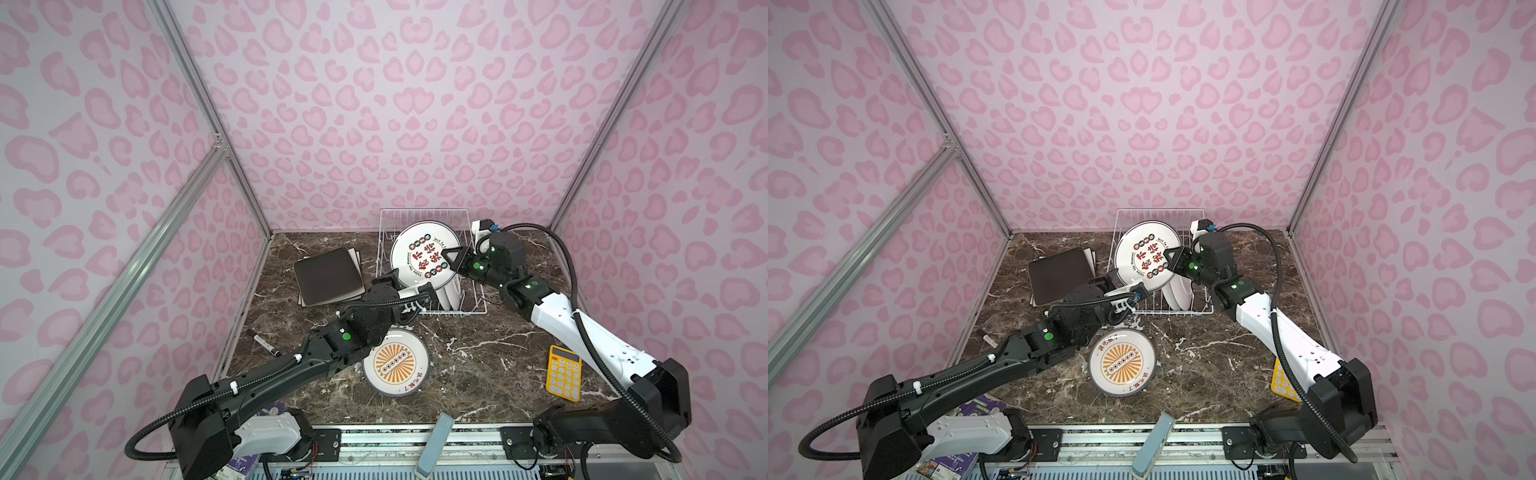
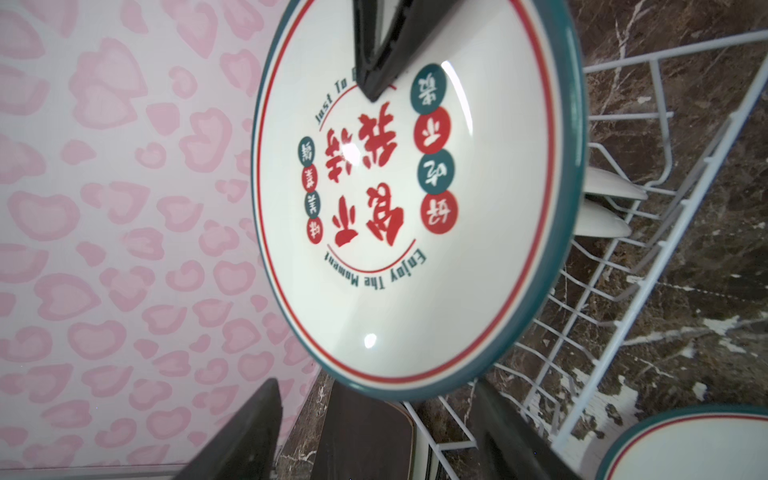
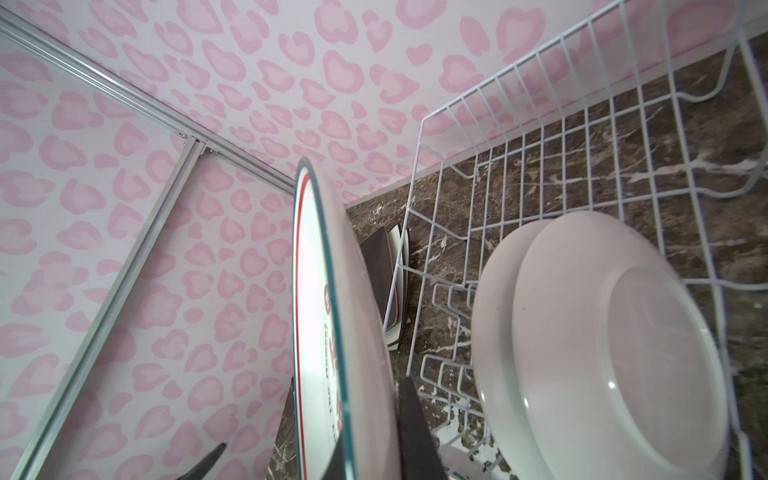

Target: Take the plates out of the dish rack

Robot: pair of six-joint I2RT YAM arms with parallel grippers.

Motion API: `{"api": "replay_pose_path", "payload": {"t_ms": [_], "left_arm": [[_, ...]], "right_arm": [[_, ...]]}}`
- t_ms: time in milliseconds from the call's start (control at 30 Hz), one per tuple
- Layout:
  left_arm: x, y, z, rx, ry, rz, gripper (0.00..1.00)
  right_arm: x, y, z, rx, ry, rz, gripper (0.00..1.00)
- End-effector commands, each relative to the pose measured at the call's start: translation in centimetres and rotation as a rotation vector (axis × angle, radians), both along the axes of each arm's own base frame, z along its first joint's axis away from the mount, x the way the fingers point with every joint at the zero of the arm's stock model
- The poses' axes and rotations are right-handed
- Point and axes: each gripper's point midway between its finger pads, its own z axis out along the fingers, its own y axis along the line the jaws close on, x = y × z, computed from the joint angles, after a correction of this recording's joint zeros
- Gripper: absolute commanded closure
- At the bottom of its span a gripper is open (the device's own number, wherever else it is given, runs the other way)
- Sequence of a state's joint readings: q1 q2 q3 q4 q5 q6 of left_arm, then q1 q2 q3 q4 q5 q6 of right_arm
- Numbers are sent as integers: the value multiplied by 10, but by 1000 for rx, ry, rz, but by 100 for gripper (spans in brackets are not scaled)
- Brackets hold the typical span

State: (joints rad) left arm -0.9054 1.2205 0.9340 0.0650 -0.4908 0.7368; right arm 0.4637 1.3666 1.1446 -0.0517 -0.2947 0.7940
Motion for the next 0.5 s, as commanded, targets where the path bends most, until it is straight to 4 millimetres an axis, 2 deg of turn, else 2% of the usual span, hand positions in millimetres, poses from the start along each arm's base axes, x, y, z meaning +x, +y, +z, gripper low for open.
{"api": "replay_pose_path", "payload": {"t_ms": [0, 100, 133, 267, 367, 467], "left_arm": [[1, 0, 36, -201, -21, 2, 25], [3, 11, 57, -355, 13, 14, 24], [6, 17, 65, -420, 27, 31, 21], [23, 45, 87, -672, 167, 94, 21], [32, 63, 97, -826, 264, 120, 16], [41, 76, 97, -937, 367, 142, 12]], "right_arm": [[4, -5, 10, 19, -48, -35, 100], [1, -7, 10, 28, -55, -34, 100], [0, -6, 11, 34, -66, -28, 100], [-3, -4, 14, 50, -82, -8, 100], [-4, -4, 14, 54, -87, 0, 100], [-4, -4, 14, 63, -91, 0, 100]]}}
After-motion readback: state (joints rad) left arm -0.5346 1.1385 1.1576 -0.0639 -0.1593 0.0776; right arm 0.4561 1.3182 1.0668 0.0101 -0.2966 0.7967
